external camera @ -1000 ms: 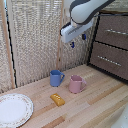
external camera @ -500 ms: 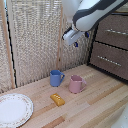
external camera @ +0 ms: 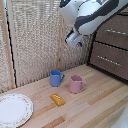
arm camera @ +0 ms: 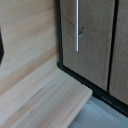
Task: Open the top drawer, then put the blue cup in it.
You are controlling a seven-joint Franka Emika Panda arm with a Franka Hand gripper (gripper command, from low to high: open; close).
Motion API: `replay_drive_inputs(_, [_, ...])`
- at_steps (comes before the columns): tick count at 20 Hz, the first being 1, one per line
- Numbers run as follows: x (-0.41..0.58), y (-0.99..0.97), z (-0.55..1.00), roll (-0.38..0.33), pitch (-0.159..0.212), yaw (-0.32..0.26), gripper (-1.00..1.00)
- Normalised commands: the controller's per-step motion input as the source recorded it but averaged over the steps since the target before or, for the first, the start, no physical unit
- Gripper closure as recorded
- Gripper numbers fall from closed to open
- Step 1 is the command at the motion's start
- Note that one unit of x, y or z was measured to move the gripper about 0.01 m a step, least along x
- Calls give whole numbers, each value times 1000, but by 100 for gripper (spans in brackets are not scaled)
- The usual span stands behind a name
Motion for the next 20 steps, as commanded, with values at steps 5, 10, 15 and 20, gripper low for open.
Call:
replay_drive_inputs(5, [-58,-132,29,-360,21,108,-100])
replay_drive_inputs(10, [-38,-238,-133,-375,-8,102,-100])
replay_drive_inputs(15, [-41,-270,-55,-375,-23,111,-100])
replay_drive_inputs(20, [-74,-307,-6,-374,-20,108,-100])
